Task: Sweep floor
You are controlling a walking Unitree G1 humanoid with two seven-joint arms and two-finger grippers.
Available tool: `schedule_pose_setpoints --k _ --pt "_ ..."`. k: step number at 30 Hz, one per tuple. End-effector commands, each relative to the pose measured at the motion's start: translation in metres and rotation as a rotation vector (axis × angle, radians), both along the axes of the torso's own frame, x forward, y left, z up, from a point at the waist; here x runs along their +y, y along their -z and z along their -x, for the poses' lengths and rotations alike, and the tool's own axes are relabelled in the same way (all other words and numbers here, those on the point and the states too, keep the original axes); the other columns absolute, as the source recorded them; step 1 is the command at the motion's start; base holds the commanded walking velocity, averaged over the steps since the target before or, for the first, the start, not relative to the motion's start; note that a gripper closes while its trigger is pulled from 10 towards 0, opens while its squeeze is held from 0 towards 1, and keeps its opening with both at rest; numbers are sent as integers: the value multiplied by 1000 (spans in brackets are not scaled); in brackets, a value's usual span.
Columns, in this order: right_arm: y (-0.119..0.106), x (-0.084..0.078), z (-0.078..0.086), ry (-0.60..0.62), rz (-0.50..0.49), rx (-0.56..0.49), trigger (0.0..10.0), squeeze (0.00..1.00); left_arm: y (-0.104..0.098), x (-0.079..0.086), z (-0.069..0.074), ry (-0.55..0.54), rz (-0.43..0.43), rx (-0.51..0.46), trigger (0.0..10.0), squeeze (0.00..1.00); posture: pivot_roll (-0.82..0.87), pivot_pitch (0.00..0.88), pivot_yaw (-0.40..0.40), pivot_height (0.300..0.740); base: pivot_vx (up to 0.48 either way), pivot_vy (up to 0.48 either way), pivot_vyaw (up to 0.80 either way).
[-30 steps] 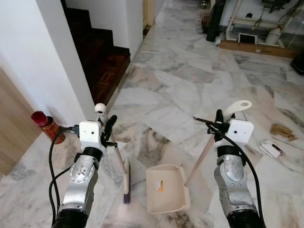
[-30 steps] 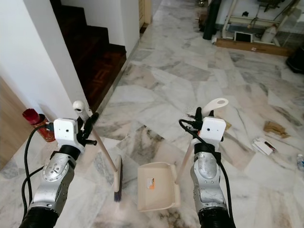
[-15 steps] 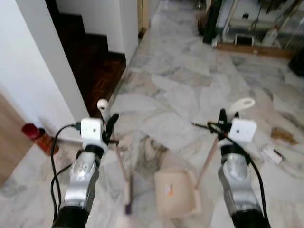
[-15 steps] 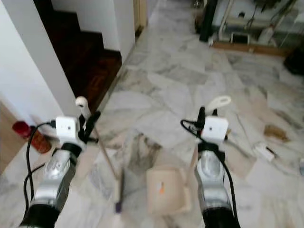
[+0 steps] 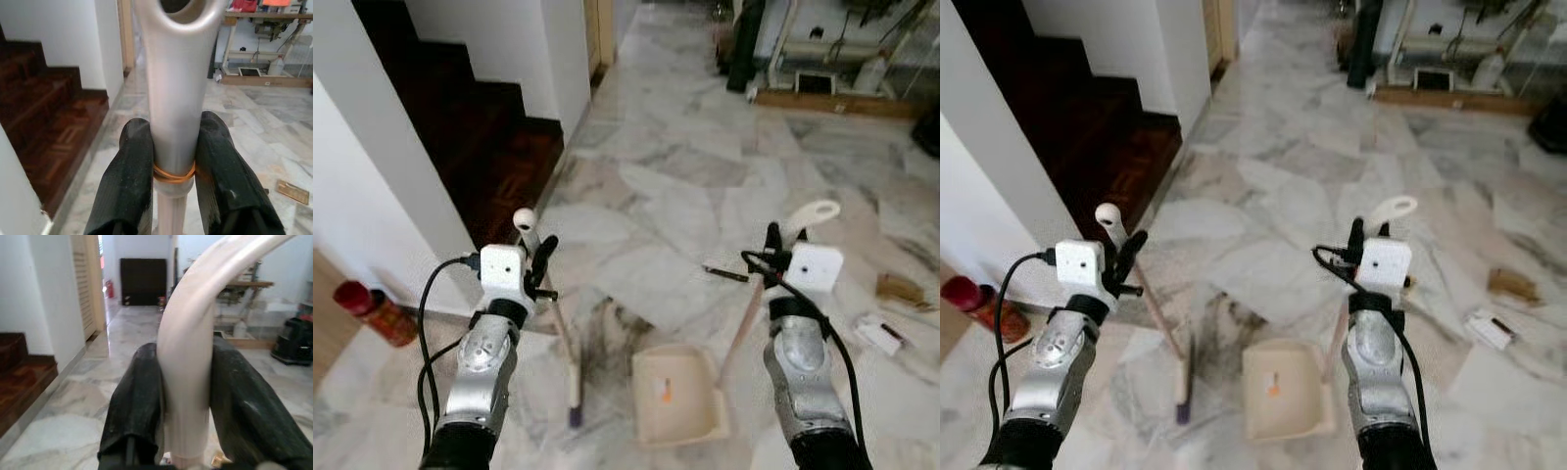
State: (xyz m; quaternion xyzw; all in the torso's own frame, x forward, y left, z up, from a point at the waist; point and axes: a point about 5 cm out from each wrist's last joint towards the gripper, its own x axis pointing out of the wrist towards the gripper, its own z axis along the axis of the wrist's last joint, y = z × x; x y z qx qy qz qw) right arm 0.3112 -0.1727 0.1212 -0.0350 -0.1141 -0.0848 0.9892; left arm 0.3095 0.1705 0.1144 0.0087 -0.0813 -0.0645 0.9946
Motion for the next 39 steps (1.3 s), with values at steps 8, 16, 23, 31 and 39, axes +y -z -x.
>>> schedule_pose_setpoints --k 8,16,23,31,39 --pt "-8 1 -1 -2 -27 -46 10000 0 -12 -1 -3 5 -16 -49 10000 0 -76 66 19 740 341 0 0" --pt "-9 2 -1 -6 -27 -46 10000 0 -11 -1 -3 4 -16 -48 10000 0 -76 66 19 740 342 0 0" --pt "-10 4 -2 -10 -28 -49 10000 0 -13 -1 -5 10 -23 -48 10000 0 -51 88 30 740 340 0 0" --pt "-10 6 -2 -19 -35 -47 10000 0 -16 1 -4 3 -29 -58 10000 0 -23 87 24 740 340 0 0" --pt "-9 7 -2 -24 -38 -41 10000 0 -14 0 -3 3 -28 -54 10000 0 -27 76 18 740 341 0 0"
